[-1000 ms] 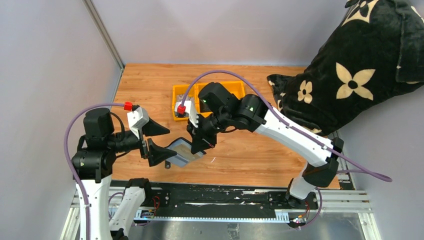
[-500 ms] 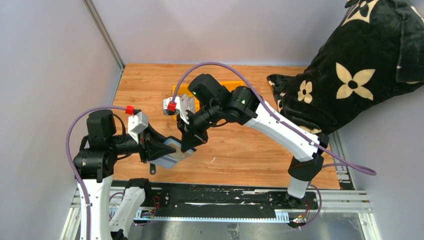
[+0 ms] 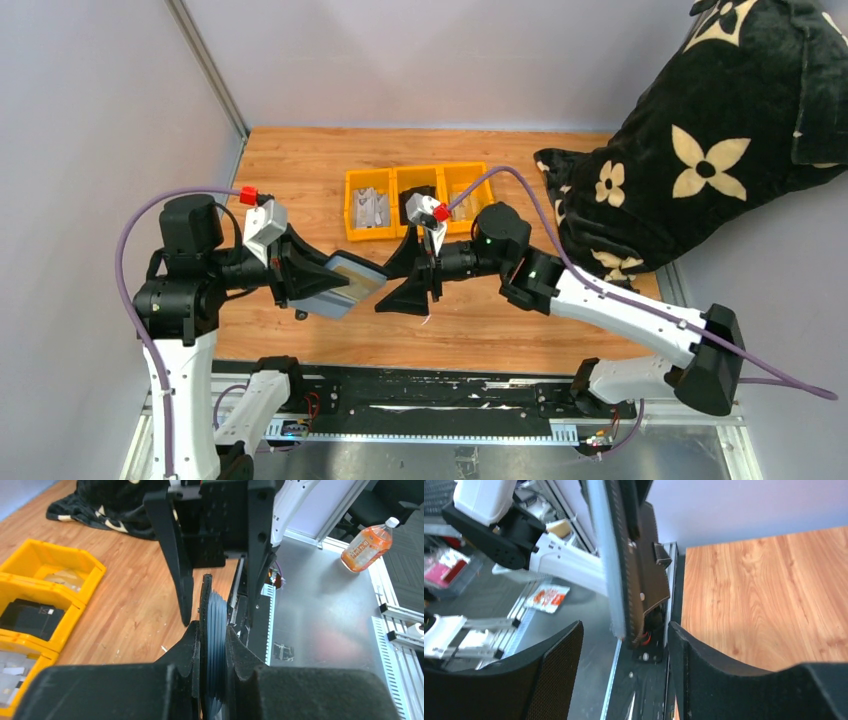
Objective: Take the credit cards out of the card holder
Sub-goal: Remove the credit card from the card holder.
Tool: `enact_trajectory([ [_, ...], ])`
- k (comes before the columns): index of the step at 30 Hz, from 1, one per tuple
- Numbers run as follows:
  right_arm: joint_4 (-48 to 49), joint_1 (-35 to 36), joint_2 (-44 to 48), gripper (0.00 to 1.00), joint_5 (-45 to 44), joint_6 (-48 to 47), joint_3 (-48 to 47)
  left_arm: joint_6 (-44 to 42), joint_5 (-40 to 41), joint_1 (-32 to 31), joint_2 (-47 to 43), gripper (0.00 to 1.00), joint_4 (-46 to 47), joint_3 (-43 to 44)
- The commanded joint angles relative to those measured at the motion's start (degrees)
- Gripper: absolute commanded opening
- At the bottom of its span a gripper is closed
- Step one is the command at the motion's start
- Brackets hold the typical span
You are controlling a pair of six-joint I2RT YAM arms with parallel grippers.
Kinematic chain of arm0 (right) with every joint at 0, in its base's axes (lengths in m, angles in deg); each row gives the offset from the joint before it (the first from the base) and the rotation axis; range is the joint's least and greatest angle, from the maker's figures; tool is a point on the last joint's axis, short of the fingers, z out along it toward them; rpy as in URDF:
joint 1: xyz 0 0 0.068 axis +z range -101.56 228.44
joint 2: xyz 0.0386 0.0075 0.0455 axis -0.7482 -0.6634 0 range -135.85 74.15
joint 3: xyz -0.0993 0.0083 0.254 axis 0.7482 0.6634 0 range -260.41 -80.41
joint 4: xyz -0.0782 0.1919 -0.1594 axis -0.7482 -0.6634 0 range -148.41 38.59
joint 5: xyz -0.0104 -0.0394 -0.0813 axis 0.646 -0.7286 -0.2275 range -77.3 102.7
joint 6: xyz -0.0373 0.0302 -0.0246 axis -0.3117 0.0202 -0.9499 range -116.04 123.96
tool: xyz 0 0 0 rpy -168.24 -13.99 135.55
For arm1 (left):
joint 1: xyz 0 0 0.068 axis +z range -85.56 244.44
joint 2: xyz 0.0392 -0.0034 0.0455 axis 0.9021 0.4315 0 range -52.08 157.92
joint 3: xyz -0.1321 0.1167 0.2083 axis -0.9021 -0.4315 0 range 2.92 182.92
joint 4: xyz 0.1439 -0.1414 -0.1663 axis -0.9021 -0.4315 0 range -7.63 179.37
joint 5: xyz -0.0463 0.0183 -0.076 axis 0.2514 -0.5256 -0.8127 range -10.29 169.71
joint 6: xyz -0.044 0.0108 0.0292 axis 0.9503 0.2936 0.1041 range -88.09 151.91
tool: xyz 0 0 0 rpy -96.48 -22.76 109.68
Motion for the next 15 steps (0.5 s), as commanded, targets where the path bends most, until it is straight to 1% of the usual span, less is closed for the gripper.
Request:
enact_trajectory([
  [1, 40.29, -0.25, -1.0, 0.67, -5.61, 17.95, 9.58, 1.95, -0.04, 0.22, 0.58, 0.0, 1.33, 3.93],
  [2, 44.84, -0.29, -1.98, 0.67, -6.2, 19.97, 10.66, 2.56, 1.37, 0.22, 0.72, 0.0, 1.36, 4.32],
  [5, 53.65, -0.2, -5.96, 0.68, -8.1, 25.52, 11.61, 5.46, 4.44, 0.22, 1.21, 0.0, 1.38, 5.1],
  [6, 55.0, -0.13, -7.3, 0.66, -8.09, 26.4, 11.42, 6.13, 4.81, 0.26, 1.13, 0.0, 1.41, 5.19],
  [7, 57.25, -0.12, -8.55, 0.62, -7.99, 28.54, 11.06, 6.47, 5.23, 0.22, 1.02, 0.0, 1.45, 5.14],
  [8, 59.35, -0.11, -9.77, 0.55, -8.09, 30.2, 10.79, 6.6, 5.76, 0.22, 0.73, 0.0, 1.42, 5.0],
  [10, 63.35, -0.2, -11.79, 0.38, -7.62, 33.14, 10.2, 6.55, 6.5, 0.22, -0.08, 0.0, 1.52, 4.58],
  [11, 64.2, -0.25, -12.49, 0.23, -7.1, 34.25, 10.01, 6.54, 6.8, 0.26, -0.4, 0.0, 1.54, 4.38],
  [12, 64.44, -0.33, -12.93, 0.14, -6.1, 34.98, 9.81, 6.56, 6.98, 0.28, -0.63, 0.0, 1.53, 4.2],
  [13, 63.92, -0.56, -13.14, 0.02, -5.1, 35.6, 9.81, 6.6, 7.33, 0.22, -0.75, 0.01, 1.54, 3.85],
  [14, 62.75, -0.95, -12.84, 0.0, -3.88, 36.21, 9.86, 6.37, 8.01, 0.22, -0.98, 0.1, 1.55, 3.3],
  [15, 60.99, -1.44, -12.25, 0.0, -2.28, 36.5, 10.02, 6.16, 8.49, 0.22, -1.28, 0.28, 1.69, 2.43],
])
